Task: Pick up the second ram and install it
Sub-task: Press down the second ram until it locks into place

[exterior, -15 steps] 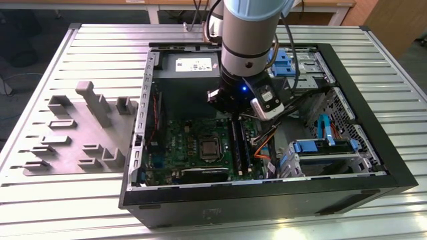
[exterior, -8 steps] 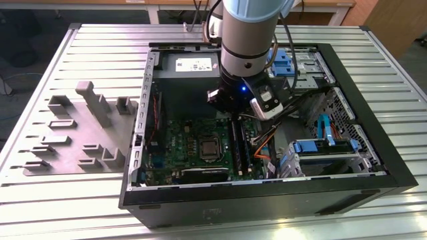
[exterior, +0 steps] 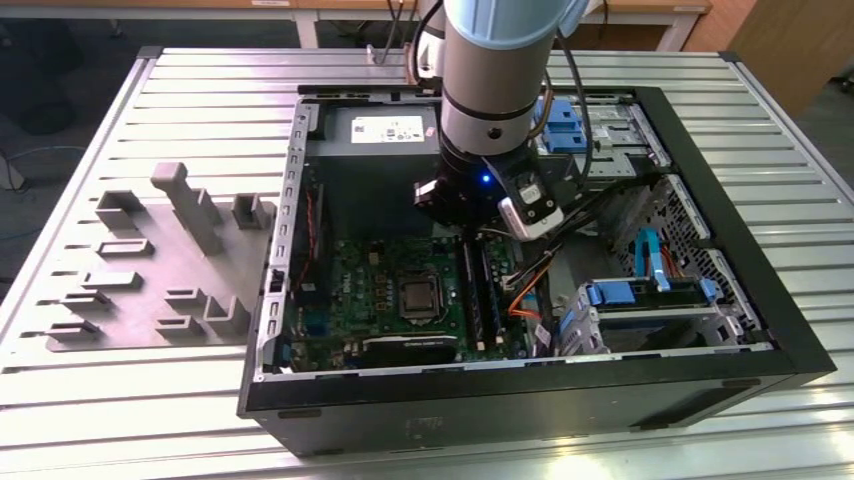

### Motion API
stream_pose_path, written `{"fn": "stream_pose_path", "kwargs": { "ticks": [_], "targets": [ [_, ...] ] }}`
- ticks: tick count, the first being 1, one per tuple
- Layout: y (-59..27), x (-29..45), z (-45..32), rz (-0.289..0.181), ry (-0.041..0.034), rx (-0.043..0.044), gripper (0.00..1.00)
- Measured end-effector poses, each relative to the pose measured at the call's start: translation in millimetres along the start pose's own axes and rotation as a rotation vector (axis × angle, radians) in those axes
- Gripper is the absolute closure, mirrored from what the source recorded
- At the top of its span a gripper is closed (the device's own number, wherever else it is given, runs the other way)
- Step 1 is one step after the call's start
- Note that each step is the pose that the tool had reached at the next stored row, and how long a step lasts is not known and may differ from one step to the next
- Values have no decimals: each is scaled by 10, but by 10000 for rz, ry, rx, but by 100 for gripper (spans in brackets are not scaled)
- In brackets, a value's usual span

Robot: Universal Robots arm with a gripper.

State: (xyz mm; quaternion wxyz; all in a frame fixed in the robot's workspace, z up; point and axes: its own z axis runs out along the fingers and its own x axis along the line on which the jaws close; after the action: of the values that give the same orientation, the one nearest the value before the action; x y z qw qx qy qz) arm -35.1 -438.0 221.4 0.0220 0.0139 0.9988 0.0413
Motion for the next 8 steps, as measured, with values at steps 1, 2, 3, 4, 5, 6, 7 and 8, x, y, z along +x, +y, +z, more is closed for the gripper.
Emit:
{"fn": "stream_pose_path", "kwargs": {
  "ticks": [1, 2, 3, 4, 5, 6, 7, 8],
  "targets": [
    [0, 0, 0, 0, 0, 0, 89],
    [0, 0, 1, 0, 0, 0, 89],
    [0, 0, 2, 0, 0, -1, 89],
    [0, 0, 9, 0, -2, -3, 89],
    [-1, 1, 15, 0, 0, 0, 89],
    [-2, 1, 19, 0, 0, 1, 89],
    [-2, 1, 21, 0, 1, 2, 89],
    [-2, 1, 21, 0, 1, 3, 89]
  ]
}}
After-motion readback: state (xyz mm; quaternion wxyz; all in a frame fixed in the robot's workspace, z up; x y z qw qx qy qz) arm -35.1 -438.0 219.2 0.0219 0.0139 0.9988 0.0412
